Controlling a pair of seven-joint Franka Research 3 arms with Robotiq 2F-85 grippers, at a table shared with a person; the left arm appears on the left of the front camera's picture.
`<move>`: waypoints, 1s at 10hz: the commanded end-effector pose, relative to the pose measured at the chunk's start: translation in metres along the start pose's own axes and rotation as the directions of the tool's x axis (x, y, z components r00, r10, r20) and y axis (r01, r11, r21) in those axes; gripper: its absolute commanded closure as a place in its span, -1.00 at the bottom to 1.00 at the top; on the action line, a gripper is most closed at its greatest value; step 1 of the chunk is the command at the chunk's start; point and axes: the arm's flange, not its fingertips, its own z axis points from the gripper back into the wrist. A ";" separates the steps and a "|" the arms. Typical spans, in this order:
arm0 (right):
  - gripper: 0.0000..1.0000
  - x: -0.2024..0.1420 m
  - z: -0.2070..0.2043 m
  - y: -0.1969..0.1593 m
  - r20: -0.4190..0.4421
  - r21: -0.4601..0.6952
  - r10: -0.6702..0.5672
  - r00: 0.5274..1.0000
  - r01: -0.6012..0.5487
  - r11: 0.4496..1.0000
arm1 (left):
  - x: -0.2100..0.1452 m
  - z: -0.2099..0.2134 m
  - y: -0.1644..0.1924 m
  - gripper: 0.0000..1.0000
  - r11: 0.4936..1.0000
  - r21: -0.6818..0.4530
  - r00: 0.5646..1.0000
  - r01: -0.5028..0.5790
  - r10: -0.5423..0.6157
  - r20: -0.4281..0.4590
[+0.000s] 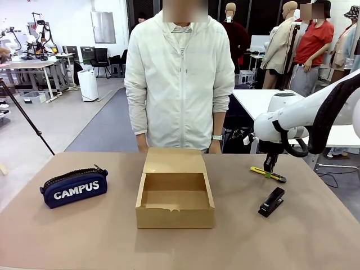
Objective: Pack the items into the box.
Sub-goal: Pick up the item indicated by the person and place it inside the Mailer Box.
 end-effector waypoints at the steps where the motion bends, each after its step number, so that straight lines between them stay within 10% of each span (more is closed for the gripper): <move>1: 1.00 -0.002 -0.010 0.006 -0.019 0.007 0.013 1.000 -0.012 1.000 | 0.001 0.001 0.000 -1.00 1.000 -0.018 1.000 0.018 -0.018 0.008; 10: 1.00 -0.058 0.143 0.012 0.094 0.155 -0.238 0.967 0.222 0.963 | 0.001 0.001 0.000 -1.00 1.000 -0.018 1.000 0.018 -0.018 0.008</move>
